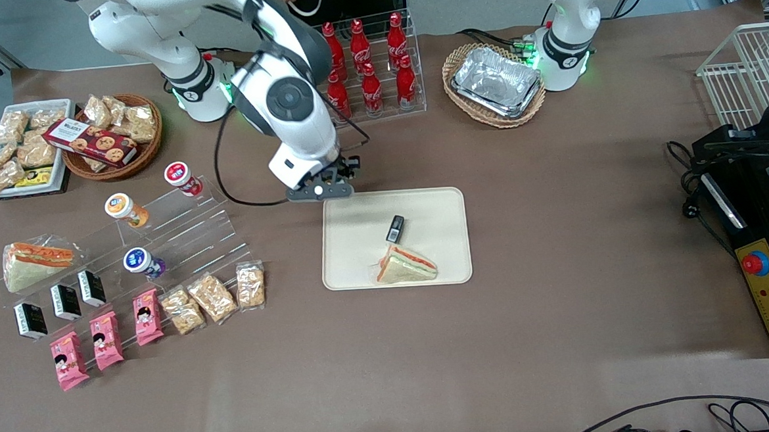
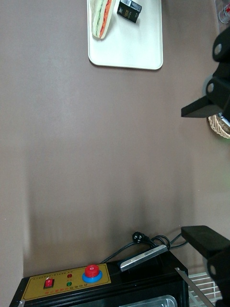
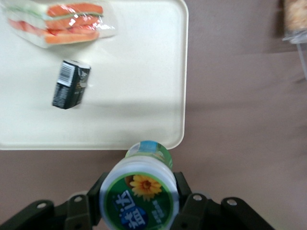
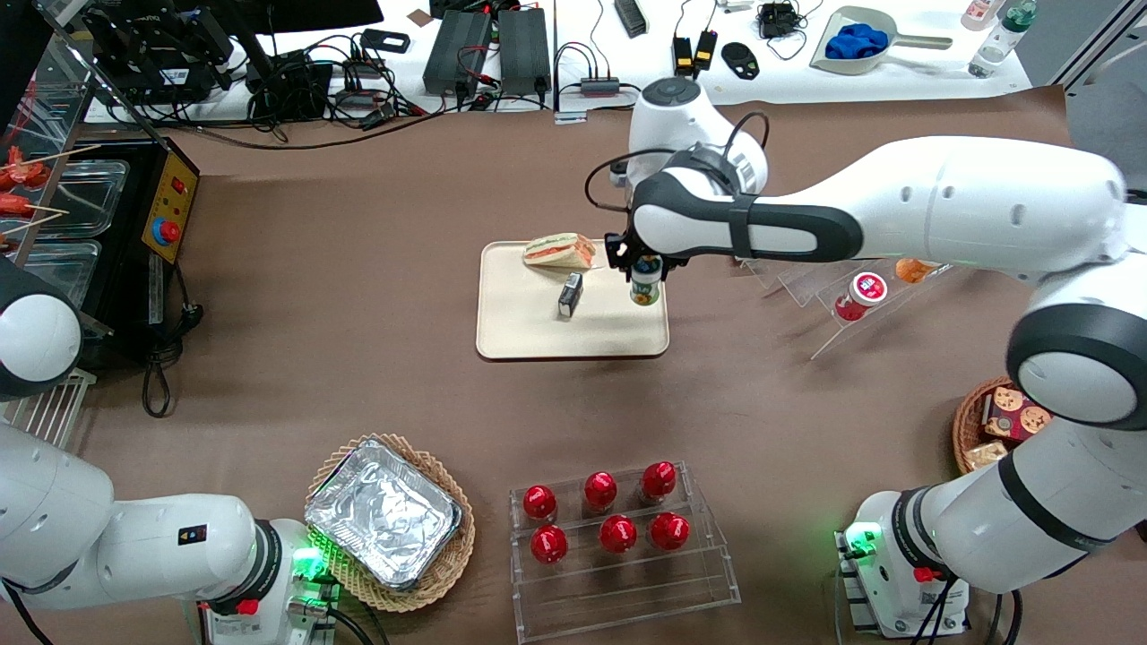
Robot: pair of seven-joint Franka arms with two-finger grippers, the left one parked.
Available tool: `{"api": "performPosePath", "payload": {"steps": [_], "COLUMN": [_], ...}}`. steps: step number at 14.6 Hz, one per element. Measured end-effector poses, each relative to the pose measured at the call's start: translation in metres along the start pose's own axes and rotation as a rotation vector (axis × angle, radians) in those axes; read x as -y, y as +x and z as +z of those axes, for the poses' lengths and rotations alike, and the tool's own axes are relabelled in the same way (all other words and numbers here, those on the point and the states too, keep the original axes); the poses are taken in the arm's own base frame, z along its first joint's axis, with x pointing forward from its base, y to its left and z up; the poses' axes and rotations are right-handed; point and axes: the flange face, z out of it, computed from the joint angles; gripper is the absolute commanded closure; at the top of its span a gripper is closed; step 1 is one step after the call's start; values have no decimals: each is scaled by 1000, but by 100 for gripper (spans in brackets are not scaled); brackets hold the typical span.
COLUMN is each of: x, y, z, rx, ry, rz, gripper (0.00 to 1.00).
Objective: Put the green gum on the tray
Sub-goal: 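Carry the gum jar with the right gripper over the cream tray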
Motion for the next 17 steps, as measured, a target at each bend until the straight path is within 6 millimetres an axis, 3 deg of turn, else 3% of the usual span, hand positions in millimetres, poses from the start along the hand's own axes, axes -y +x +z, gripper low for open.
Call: {"api": "performPosePath", "payload": {"steps": [5,9,14,15,17], "x": [10,19,25,27,30], "y": [17,17,11,9,4], "z": [64,101,122,125,129], "rx": [24,-8,-53,-63,-77], "ry": [21,72,98,101,87], "rz": [4,-3,-28,-28,-26], "gripper": [68,68,65,60,0]}}
